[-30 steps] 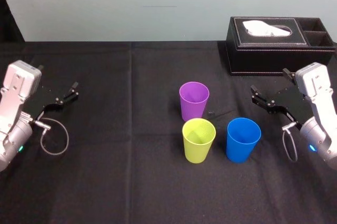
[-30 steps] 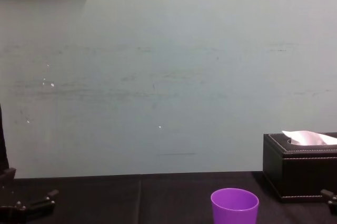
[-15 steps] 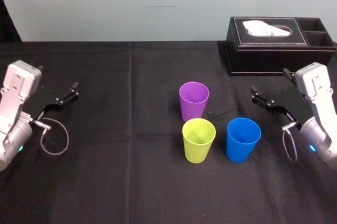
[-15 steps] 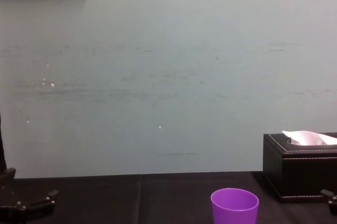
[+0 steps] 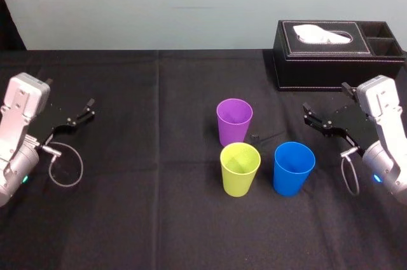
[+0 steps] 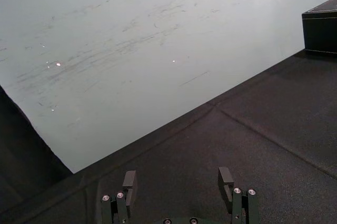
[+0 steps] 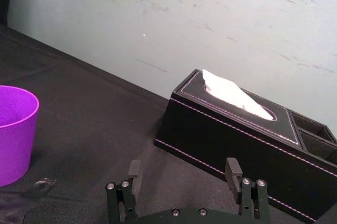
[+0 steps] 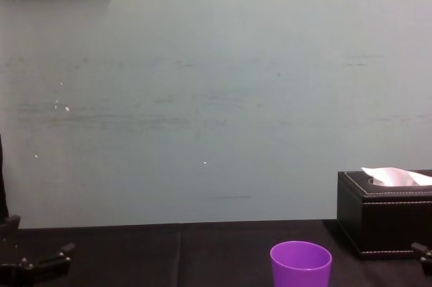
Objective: Stack the three plastic cups sequentially using one hand.
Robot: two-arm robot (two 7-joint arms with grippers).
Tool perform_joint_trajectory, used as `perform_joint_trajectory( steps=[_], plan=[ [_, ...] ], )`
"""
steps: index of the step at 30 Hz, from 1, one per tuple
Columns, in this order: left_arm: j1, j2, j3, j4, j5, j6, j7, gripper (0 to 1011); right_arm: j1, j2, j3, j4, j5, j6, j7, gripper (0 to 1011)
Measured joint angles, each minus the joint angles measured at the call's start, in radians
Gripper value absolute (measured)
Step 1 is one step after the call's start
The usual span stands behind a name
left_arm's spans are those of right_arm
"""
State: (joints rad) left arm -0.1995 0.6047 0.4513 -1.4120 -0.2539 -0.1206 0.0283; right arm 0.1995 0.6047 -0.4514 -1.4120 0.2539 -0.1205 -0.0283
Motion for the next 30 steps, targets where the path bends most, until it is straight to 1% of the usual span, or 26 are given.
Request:
perform_joint_trajectory(
  steps=[5,10,14,16,20,22,24,25,27,29,30],
  plan=[
    [0.0,0.0,0.0,0.0,0.0,0.0,0.0,1011,-0.002,-0.001,0.004,-0.003,0.0,0.0,0.001,1004],
    [0.0,0.0,0.0,0.0,0.0,0.0,0.0,1011,-0.014,-0.001,0.022,-0.027,-0.001,-0.005,0.011,1004],
    [0.0,0.0,0.0,0.0,0.0,0.0,0.0,1011,-0.033,0.012,0.046,-0.058,0.009,-0.006,0.028,1004],
    [0.0,0.0,0.0,0.0,0.0,0.0,0.0,1011,-0.052,0.024,0.062,-0.082,0.025,-0.003,0.045,1004],
    [0.0,0.0,0.0,0.0,0.0,0.0,0.0,1011,-0.102,0.057,0.101,-0.128,0.076,0.005,0.092,1004],
    [0.0,0.0,0.0,0.0,0.0,0.0,0.0,1011,-0.119,0.07,0.113,-0.143,0.093,0.006,0.111,1004],
    [0.0,0.0,0.0,0.0,0.0,0.0,0.0,1012,-0.14,0.089,0.129,-0.159,0.122,0.011,0.142,1004],
    [0.0,0.0,0.0,0.0,0.0,0.0,0.0,1011,-0.163,0.11,0.147,-0.175,0.156,0.012,0.177,1004],
    [0.0,0.0,0.0,0.0,0.0,0.0,0.0,1011,-0.185,0.13,0.165,-0.19,0.187,0.014,0.208,1004],
    [0.0,0.0,0.0,0.0,0.0,0.0,0.0,1012,-0.238,0.178,0.2,-0.221,0.239,0.025,0.271,1004],
    [0.0,0.0,0.0,0.0,0.0,0.0,0.0,1012,-0.251,0.19,0.208,-0.228,0.248,0.028,0.285,1004]
  ],
)
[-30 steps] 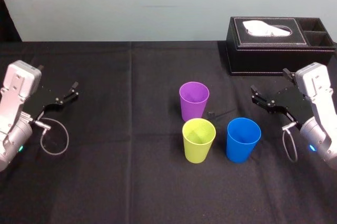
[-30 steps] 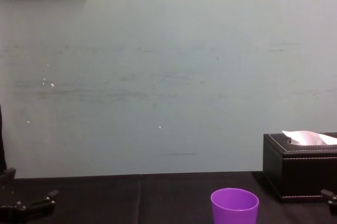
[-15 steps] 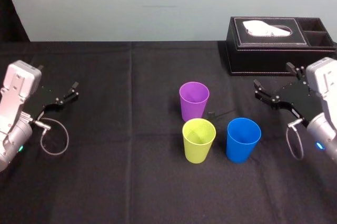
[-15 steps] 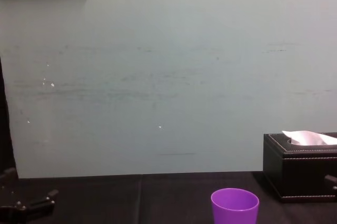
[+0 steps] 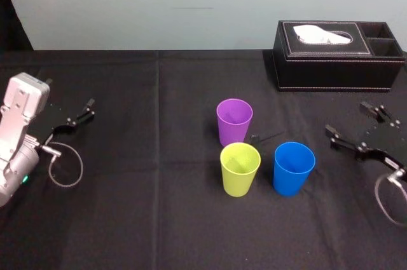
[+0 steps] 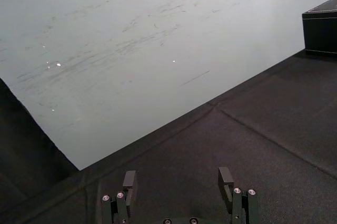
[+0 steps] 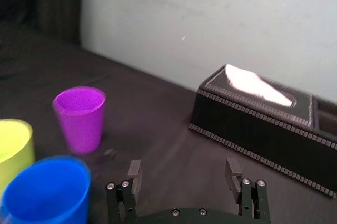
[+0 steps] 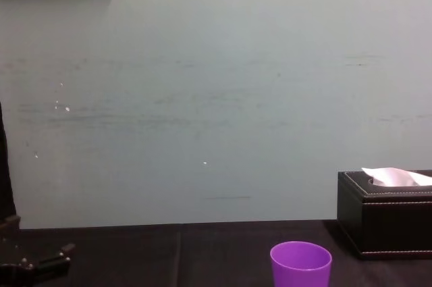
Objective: Stack the three plastic cups sequentially using one hand.
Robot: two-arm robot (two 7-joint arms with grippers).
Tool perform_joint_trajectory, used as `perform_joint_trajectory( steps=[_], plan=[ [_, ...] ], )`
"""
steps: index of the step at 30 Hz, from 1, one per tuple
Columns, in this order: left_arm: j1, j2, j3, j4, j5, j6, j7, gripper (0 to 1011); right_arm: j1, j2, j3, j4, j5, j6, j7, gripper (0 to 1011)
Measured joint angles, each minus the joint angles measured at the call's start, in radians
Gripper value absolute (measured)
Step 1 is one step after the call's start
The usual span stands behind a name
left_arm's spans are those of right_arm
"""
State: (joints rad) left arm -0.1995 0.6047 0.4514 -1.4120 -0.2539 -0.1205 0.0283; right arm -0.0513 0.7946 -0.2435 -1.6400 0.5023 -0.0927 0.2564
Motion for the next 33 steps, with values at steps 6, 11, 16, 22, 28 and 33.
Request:
perform_joint_trajectory(
  steps=[6,11,16,22,28,33],
  plan=[
    [0.0,0.0,0.0,0.0,0.0,0.0,0.0,1011,-0.087,0.081,0.036,-0.051,0.019,0.048,0.05,1004],
    [0.0,0.0,0.0,0.0,0.0,0.0,0.0,1011,-0.169,0.145,0.077,-0.098,0.025,0.083,0.076,1004],
    [0.0,0.0,0.0,0.0,0.0,0.0,0.0,1011,-0.226,0.169,0.109,-0.135,0.039,0.092,0.102,1004],
    [0.0,0.0,0.0,0.0,0.0,0.0,0.0,1011,-0.242,0.165,0.11,-0.151,0.05,0.109,0.137,1004],
    [0.0,0.0,0.0,0.0,0.0,0.0,0.0,1011,-0.236,0.131,0.099,-0.143,0.076,0.113,0.189,1004],
    [0.0,0.0,0.0,0.0,0.0,0.0,0.0,1012,-0.223,0.107,0.09,-0.138,0.071,0.113,0.208,1004]
  ],
)
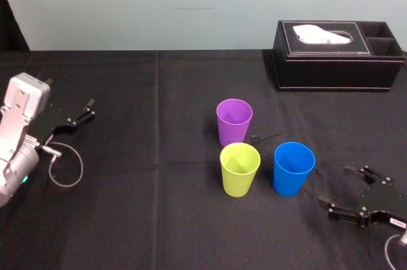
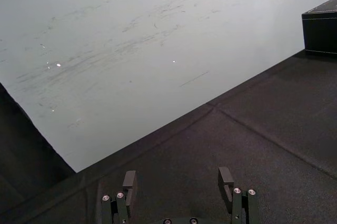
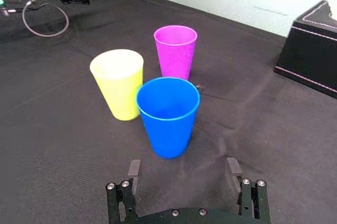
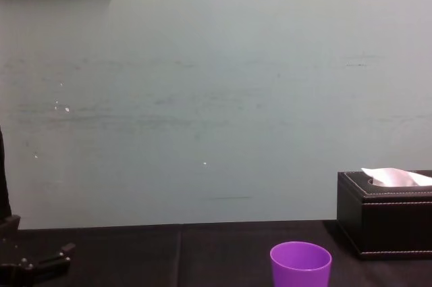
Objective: Stack the three plastic cups sequentially using one hand.
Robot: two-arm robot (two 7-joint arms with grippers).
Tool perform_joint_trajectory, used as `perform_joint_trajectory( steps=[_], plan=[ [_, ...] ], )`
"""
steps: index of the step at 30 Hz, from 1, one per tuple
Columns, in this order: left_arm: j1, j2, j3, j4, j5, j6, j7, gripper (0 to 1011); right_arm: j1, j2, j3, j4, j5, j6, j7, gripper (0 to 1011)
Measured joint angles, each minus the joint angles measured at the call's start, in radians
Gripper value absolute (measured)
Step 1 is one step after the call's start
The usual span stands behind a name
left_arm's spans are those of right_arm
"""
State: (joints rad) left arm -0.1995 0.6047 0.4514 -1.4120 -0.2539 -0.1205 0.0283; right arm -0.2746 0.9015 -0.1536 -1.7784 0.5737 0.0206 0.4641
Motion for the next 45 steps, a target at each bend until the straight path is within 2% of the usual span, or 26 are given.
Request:
perform_joint_trajectory(
  steps=[14,24,45],
  plan=[
    [0.0,0.0,0.0,0.0,0.0,0.0,0.0,1011,0.05,-0.069,-0.033,0.007,-0.057,0.016,0.023,1004],
    [0.0,0.0,0.0,0.0,0.0,0.0,0.0,1011,0.069,-0.118,-0.035,0.033,-0.072,0.009,0.03,1004],
    [0.0,0.0,0.0,0.0,0.0,0.0,0.0,1012,0.107,-0.184,-0.055,0.063,-0.106,0.001,0.029,1004]
  ],
)
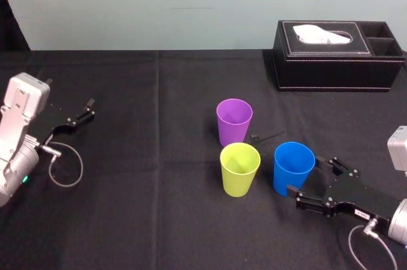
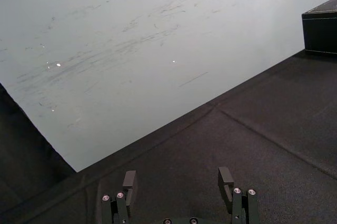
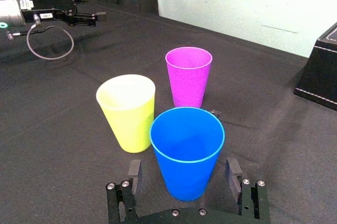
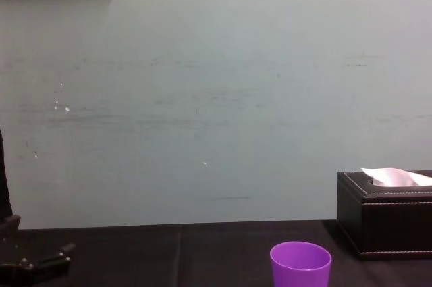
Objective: Stack the three plastic cups sequentially using one hand.
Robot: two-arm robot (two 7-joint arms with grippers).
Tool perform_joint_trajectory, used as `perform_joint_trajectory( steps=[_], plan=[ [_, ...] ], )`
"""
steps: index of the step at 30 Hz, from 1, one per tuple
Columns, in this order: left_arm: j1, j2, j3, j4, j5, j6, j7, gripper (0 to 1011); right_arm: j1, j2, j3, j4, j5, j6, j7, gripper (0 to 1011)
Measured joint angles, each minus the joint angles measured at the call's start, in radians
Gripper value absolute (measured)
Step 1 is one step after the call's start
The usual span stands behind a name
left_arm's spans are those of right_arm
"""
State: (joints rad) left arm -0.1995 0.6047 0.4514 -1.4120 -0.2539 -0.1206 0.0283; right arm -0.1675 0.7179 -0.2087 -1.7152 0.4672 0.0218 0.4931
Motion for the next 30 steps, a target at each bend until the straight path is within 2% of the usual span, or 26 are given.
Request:
perform_joint_trajectory(
  steps=[18,30],
  plan=[
    [0.0,0.0,0.0,0.0,0.0,0.0,0.0,1011,0.021,-0.035,-0.018,0.026,0.0,-0.003,0.0,1004],
    [0.0,0.0,0.0,0.0,0.0,0.0,0.0,1011,0.055,-0.062,-0.039,0.061,-0.012,-0.01,0.001,1004]
  ],
)
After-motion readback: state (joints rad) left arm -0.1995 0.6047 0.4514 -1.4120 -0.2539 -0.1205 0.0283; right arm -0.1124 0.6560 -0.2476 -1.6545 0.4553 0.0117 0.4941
